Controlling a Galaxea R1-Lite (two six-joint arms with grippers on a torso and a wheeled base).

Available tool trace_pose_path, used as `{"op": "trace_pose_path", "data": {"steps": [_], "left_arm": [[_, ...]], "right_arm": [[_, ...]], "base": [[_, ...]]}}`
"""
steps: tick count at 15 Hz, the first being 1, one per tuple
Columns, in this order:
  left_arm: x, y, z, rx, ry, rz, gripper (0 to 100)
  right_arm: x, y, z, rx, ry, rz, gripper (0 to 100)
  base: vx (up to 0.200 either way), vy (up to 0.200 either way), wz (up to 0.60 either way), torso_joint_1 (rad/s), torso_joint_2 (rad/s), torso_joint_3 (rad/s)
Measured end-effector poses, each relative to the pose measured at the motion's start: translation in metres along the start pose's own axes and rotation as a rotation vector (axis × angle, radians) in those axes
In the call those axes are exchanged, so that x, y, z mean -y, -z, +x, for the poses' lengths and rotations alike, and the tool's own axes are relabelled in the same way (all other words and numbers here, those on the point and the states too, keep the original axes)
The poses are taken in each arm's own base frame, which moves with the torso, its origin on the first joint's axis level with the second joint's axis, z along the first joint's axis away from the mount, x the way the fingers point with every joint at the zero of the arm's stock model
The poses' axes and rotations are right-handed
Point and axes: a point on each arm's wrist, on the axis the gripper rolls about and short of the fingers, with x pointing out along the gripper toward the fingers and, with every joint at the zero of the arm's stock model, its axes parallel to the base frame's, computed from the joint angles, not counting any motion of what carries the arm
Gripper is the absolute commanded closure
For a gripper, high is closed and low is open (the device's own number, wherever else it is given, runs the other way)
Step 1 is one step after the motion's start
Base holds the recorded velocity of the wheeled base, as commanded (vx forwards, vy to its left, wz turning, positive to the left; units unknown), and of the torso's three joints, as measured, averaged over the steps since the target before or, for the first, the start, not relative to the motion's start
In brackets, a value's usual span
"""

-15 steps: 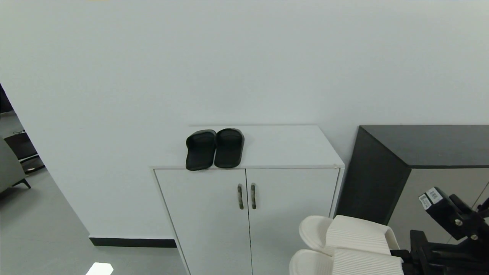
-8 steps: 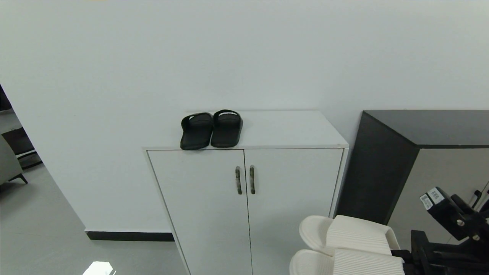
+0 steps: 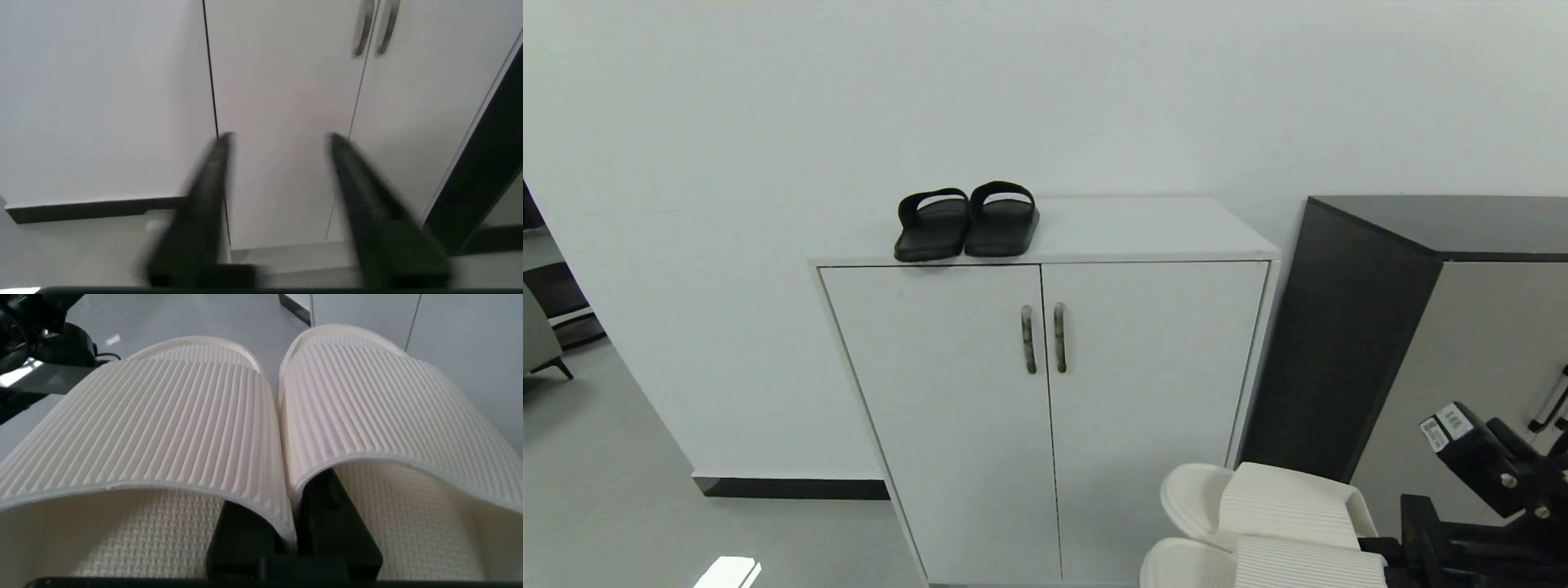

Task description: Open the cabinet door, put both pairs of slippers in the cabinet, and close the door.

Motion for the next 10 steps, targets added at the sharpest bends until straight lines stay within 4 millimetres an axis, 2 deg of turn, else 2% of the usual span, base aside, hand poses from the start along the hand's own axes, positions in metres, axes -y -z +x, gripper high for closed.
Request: {"op": "trace_pose_path", "data": {"steps": [6,7,10], "left_arm": [[0.0,0.0,0.0,0.001,0.002,0.016,0],[0.0,-0.006,-0.002,0.018,-0.001,0.027,0],[0.001,-0.045,-0.006,0.068,0.019,0.025,0]], "right_arm": [[0.0,0.001,0.0,-0.002,0.001,0.001,100],[0.0,0.001,0.0,-0.001,0.0,0.0,100],[0.0,0.002,-0.001,0.009,-0.001,-0.005,100]], "base": [[0.0,0.0,0.0,-0.163,0.46,0.298],[0.0,0.0,0.0,-0.124,0.46,0.315],[0.0,0.0,0.0,-0.1,0.38,0.271]]}}
